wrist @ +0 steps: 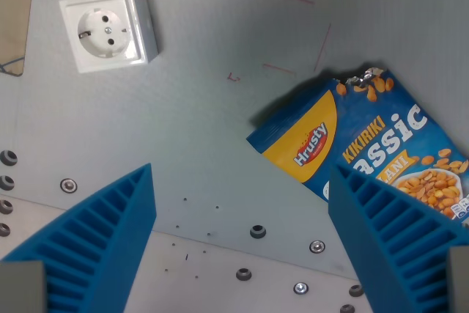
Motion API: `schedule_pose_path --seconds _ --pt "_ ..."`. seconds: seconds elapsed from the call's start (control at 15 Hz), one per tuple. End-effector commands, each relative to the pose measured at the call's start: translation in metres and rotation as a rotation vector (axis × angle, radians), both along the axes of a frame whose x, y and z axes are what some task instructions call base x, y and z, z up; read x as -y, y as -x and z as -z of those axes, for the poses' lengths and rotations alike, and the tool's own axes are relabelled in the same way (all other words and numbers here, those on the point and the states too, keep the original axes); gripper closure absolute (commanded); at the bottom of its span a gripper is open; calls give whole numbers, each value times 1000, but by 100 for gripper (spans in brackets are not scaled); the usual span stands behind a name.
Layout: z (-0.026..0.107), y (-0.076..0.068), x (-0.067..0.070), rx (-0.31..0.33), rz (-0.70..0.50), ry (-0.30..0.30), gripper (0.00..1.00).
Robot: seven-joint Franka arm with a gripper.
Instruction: Rotate around base positive y
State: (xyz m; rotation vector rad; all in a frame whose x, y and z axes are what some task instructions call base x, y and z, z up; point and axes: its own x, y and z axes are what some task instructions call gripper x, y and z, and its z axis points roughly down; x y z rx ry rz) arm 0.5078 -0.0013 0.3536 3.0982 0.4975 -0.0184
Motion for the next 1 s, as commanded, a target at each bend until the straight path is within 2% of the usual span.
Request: schedule_pose_path --seconds 0.07,1.0 --pt "-2 0 0 -10 0 0 0" --pt "-2 0 0 -196 0 0 0"
